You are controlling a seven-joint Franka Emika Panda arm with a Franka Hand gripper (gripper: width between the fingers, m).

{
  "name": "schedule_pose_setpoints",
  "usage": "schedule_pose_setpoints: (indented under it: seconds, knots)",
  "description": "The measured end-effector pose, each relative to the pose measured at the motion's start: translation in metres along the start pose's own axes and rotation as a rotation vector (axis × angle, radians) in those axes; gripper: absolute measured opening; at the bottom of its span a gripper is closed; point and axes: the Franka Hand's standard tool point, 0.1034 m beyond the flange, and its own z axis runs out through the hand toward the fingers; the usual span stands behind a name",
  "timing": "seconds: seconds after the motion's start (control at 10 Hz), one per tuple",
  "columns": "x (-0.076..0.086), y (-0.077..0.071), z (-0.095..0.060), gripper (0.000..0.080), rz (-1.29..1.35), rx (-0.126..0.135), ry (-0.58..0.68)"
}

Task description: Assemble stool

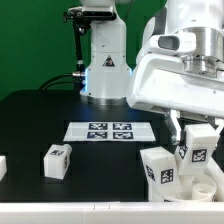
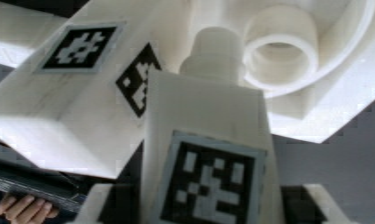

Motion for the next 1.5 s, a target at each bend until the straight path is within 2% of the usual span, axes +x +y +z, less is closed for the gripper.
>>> schedule_pose_setpoints:
  seconds: [0.2, 0.3, 0.5, 0.8, 1.1, 1.3, 1.5]
  knots:
    - [-0.001, -0.019, -0.003, 0.0326, 0.014, 0.006, 0.002]
    - [-0.001, -0.022, -0.004, 0.0326, 0.017, 0.005, 0.003]
    - [0.001, -0.026, -0.002, 0.0326, 0.013, 0.007, 0.0]
    - [0.006, -0.024, 0.004, 0.0326, 0.006, 0.0, 0.016]
    - [0.001, -0.023, 0.009, 0.0326, -0.003, -0.006, 0.008]
    - [-0.006, -0.033, 0.01, 0.0326, -0.013, 0.001, 0.004]
    - [-0.014, -0.04, 0.012, 0.0326, -0.014, -0.003, -0.005]
